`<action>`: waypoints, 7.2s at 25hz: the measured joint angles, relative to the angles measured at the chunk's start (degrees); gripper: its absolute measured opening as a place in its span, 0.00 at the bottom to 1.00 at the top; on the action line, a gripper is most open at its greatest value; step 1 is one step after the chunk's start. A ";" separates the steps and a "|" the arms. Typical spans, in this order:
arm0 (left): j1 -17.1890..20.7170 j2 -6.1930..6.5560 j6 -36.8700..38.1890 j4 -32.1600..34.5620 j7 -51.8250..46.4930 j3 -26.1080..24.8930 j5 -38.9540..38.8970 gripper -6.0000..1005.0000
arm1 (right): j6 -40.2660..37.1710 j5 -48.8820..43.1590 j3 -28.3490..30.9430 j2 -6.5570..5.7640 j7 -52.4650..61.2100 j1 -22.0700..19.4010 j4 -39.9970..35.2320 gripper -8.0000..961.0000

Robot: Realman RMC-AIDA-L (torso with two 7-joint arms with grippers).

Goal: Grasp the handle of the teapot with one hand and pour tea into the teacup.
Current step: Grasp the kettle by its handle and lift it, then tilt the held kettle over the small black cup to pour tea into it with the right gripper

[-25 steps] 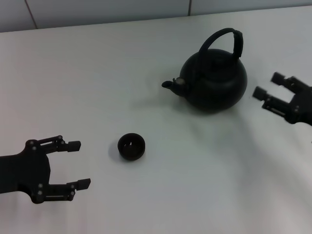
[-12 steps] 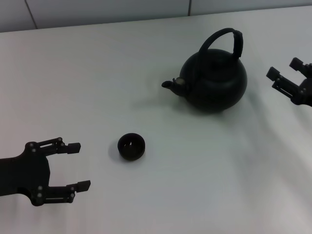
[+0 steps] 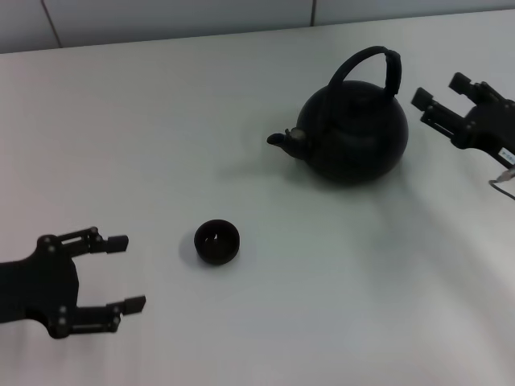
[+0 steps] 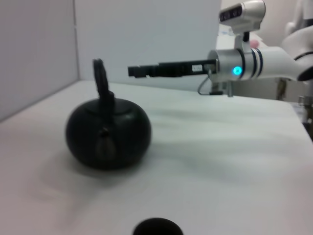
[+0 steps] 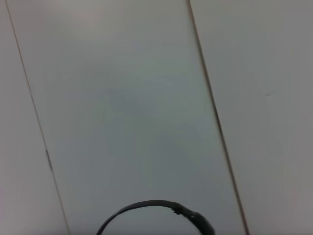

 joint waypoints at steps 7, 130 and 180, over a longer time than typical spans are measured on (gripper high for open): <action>0.16 -1.08 0.34 0.21 0.56 -4.36 0.29 0.83 | 2.63 0.00 -0.26 0.00 -0.04 2.18 1.72 0.84; 0.30 -2.90 -2.28 -0.38 2.22 -4.14 0.62 0.83 | 1.88 3.69 -12.63 0.06 -10.27 6.33 3.16 0.15; -0.61 -3.77 -5.01 -0.49 1.51 -4.38 0.62 0.83 | 2.25 4.10 -24.14 0.09 -10.32 12.20 -3.65 0.15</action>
